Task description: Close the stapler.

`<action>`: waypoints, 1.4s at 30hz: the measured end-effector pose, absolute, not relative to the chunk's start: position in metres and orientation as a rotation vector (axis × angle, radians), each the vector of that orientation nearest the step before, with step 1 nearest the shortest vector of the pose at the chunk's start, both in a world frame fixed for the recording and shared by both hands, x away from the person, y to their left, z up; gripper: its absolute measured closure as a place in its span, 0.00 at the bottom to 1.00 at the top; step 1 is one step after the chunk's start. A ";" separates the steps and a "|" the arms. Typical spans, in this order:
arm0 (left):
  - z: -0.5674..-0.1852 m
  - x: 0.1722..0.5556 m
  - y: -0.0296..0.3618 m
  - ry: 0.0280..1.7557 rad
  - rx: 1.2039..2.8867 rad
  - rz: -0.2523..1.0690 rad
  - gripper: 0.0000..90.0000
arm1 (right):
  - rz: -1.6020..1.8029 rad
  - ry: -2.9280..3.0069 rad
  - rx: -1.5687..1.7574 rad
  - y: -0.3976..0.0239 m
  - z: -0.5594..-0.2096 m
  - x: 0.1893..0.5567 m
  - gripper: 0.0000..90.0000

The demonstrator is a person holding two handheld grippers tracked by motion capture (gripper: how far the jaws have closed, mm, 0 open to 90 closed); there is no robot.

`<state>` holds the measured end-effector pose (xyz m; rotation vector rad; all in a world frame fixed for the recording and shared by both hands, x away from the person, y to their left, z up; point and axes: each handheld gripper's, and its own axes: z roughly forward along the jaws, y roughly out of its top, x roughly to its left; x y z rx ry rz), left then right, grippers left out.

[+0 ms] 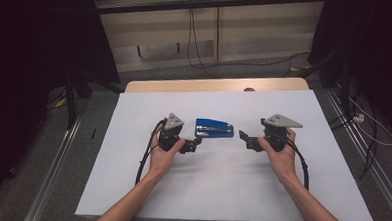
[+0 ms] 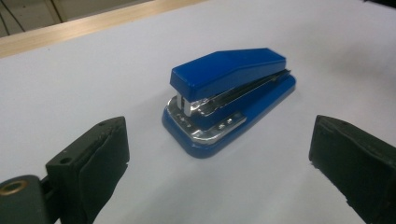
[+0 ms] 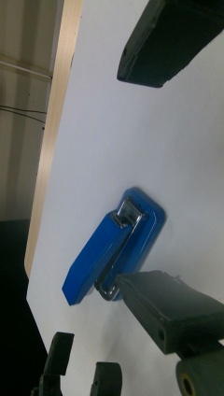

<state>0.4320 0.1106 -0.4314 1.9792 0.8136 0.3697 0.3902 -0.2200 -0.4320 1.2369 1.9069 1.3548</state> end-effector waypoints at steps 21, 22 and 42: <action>-0.420 0.392 0.161 0.857 1.899 0.464 0.06 | 1.353 1.851 1.205 -0.219 -0.429 0.360 0.05; -0.420 0.390 0.163 0.862 1.897 0.459 0.06 | 1.352 1.849 1.207 -0.219 -0.429 0.359 0.05; -0.407 0.357 0.200 0.905 1.823 0.524 0.05 | 1.347 1.812 1.234 -0.231 -0.428 0.340 0.04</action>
